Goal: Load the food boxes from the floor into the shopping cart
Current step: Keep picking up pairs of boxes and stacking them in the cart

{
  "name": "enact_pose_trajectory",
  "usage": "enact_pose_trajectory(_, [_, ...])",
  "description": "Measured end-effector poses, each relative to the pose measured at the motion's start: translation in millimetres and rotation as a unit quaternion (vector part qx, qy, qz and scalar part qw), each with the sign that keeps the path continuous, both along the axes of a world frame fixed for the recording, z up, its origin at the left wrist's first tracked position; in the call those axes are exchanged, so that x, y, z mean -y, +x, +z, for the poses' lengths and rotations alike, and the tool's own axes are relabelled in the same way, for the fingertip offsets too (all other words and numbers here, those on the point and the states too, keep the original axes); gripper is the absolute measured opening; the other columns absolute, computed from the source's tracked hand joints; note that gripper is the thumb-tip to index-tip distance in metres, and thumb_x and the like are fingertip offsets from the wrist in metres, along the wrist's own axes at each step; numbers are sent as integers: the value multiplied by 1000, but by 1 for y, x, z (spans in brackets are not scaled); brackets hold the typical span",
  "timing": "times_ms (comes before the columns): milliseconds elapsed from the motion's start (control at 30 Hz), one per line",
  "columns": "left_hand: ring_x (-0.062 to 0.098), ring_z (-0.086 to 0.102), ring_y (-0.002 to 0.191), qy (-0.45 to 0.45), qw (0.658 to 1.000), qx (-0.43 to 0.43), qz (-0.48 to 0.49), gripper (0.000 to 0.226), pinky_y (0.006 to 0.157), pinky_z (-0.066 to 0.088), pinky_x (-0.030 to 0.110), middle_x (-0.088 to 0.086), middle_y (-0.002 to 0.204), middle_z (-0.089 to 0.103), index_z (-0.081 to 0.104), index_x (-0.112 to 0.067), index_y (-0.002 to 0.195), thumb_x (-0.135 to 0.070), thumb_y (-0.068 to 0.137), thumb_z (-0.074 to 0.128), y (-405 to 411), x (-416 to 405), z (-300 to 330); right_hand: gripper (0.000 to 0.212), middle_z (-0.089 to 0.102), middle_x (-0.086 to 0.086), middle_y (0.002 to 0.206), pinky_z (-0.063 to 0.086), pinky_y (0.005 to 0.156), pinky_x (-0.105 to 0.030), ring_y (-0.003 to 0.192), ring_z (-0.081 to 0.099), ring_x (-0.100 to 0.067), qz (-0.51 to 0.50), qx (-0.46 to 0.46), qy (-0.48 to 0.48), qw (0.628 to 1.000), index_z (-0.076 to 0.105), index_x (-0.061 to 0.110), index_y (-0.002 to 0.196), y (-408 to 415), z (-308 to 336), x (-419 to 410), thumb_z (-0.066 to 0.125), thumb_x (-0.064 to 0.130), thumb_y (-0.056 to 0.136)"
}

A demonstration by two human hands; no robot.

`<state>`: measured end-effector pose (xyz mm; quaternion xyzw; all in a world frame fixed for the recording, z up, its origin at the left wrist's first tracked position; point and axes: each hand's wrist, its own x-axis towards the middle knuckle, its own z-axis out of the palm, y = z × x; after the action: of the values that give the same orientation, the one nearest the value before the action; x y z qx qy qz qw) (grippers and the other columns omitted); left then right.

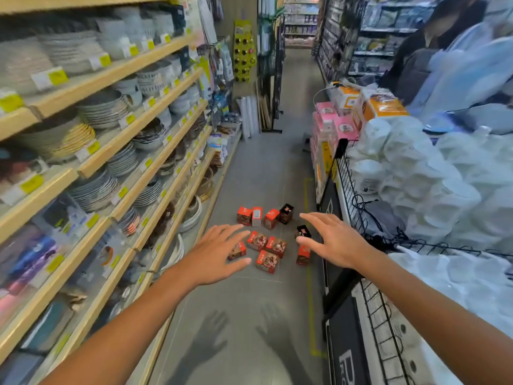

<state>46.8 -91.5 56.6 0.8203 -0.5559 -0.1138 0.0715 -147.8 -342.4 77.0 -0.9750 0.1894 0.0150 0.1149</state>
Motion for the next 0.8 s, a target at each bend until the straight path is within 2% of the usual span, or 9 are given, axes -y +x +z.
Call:
enact_pose_trajectory(67, [17, 8, 154, 6, 1000, -6, -2, 72, 124, 6, 36, -8, 168, 12, 18, -33, 160, -65, 99, 38, 14, 20, -5, 76, 31, 5, 162, 26, 119, -40, 150, 25, -18, -12, 1, 7, 1000, 25, 32, 158, 11, -1, 23, 33, 73, 94])
enact_pose_trajectory(267, [18, 11, 153, 13, 1000, -12, -15, 73, 123, 12, 36, -7, 167, 14, 18, -33, 160, -65, 98, 40, 83, 78, -26, 74, 30, 6, 163, 27, 119, -40, 150, 24, -18, -28, -19, 19, 999, 22, 34, 159, 62, -19, 76, 37, 70, 96])
enact_pose_trajectory(533, [16, 10, 153, -7, 998, -43, -49, 74, 123, 11, 36, -8, 166, 14, 19, -29, 160, -61, 99, 45, 213, 162, -51, 73, 29, 6, 163, 32, 118, -41, 150, 25, -18, -59, -42, 31, 997, 20, 33, 159, 170, -40, 132, 42, 66, 98])
enact_pose_trajectory(800, [15, 12, 151, 12, 995, -62, -77, 75, 124, 13, 35, -10, 165, 15, 18, -30, 160, -57, 97, 50, 325, 233, -71, 72, 29, 7, 163, 32, 116, -40, 150, 27, -19, -97, -40, 49, 993, 19, 36, 159, 269, -59, 186, 45, 65, 98])
